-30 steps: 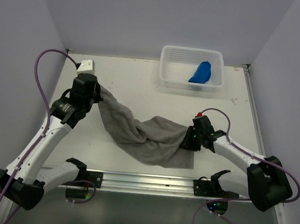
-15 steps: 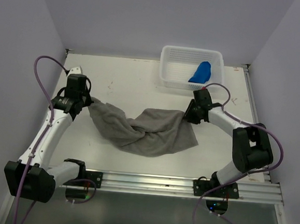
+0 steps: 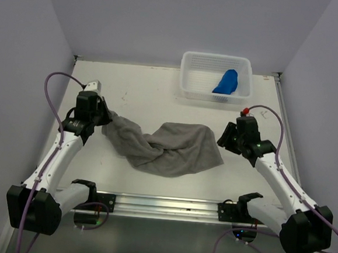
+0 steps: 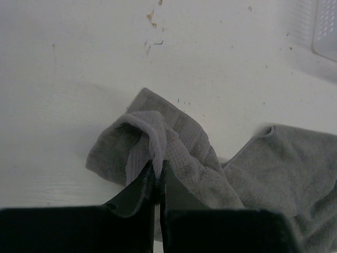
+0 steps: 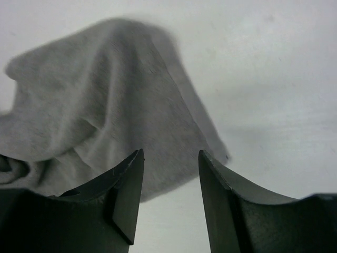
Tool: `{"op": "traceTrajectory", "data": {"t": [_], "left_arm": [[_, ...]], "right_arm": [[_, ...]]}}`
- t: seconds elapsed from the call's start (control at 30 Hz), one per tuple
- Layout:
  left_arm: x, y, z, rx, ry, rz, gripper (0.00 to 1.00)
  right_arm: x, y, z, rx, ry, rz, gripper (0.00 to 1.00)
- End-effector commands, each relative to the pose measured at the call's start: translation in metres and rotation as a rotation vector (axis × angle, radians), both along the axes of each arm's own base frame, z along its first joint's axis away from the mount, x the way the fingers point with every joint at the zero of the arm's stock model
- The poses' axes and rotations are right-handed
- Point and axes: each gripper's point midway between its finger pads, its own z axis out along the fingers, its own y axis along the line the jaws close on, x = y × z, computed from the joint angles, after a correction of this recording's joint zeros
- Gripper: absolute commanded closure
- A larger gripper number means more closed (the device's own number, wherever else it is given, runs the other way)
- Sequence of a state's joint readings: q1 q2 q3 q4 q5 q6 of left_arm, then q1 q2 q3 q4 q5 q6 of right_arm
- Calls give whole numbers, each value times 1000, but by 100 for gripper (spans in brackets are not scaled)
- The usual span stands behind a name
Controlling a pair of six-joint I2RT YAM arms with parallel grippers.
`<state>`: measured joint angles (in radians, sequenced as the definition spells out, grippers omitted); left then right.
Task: Roll the towels
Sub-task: Flatten the towel
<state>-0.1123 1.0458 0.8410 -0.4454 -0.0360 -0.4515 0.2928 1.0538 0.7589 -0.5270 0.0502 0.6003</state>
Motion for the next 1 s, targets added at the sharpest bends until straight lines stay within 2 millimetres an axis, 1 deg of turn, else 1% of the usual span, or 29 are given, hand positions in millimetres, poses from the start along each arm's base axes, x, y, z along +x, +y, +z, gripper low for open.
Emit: {"op": "traceTrajectory", "data": {"t": [0.0,0.07,0.13,0.27,0.33,0.53,0.77,0.8,0.87,0.93,0.97], "left_arm": [[8,-4,7,-5,-76,-36,100],[8,-4,9,-1,-82,-39,100],[7,-3,11,2,-93,-40,100],[4,-2,13,8,-106,-42,100],[3,-1,14,11,-113,-39,100],[3,0,16,18,-118,-33,100],[2,1,16,18,-119,-28,100],[2,1,17,18,-121,-28,100],[2,1,18,20,-124,-25,100],[1,3,18,23,-126,-20,100],[1,3,19,23,-129,-19,100]], "right_arm": [[-42,-23,-41,-87,128,-23,46],[-47,-24,-50,-91,148,-25,44],[-54,-19,-67,-76,203,-14,44],[-52,-8,-88,-26,238,1,46],[-52,-8,-95,-32,257,-1,47],[-52,-8,-104,-41,282,1,49],[-50,-10,-114,-63,302,-7,58],[-50,-10,-116,-62,312,-7,61],[-49,-8,-117,-53,312,-5,64],[-49,-7,-119,-48,321,-6,73],[-49,-6,-119,-45,322,-4,81]]}}
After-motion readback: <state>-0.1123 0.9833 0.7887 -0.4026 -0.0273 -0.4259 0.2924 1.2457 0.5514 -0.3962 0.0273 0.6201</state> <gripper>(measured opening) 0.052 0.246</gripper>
